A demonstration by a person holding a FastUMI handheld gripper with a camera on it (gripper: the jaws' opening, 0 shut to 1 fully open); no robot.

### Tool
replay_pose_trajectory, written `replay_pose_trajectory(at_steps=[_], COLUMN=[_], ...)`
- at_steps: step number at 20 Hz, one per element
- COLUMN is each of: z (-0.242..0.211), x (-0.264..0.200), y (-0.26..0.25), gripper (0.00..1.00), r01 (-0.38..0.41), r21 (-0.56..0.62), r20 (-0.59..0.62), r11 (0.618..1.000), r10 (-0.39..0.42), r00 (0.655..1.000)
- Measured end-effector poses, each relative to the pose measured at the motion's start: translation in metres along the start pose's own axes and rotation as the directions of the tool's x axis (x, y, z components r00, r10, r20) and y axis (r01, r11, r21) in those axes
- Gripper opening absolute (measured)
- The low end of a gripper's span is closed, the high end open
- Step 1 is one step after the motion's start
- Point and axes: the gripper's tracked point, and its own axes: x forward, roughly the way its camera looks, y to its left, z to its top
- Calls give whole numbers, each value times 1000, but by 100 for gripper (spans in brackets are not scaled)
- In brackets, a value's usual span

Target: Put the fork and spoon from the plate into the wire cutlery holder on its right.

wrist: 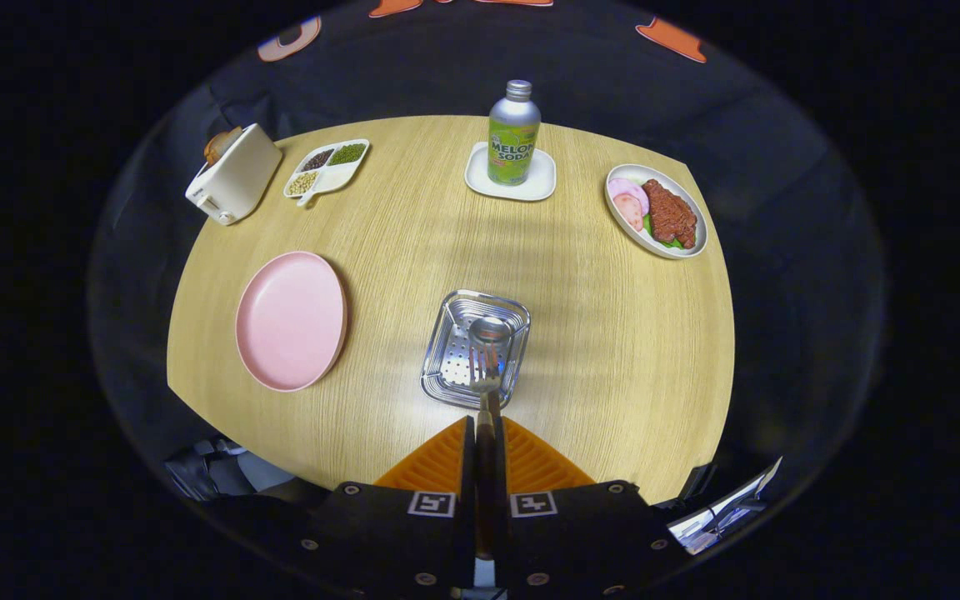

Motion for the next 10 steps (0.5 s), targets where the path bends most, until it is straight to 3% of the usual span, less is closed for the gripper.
replay_pose_trajectory(at_steps=[6,10], z=[48,91], x=[-21,-64], y=[3,-12], gripper=[10,10], r01=[-34,-7], r21=[75,119], r20=[221,451], r11=[997,993], r10=[17,-47], r00=[975,891])
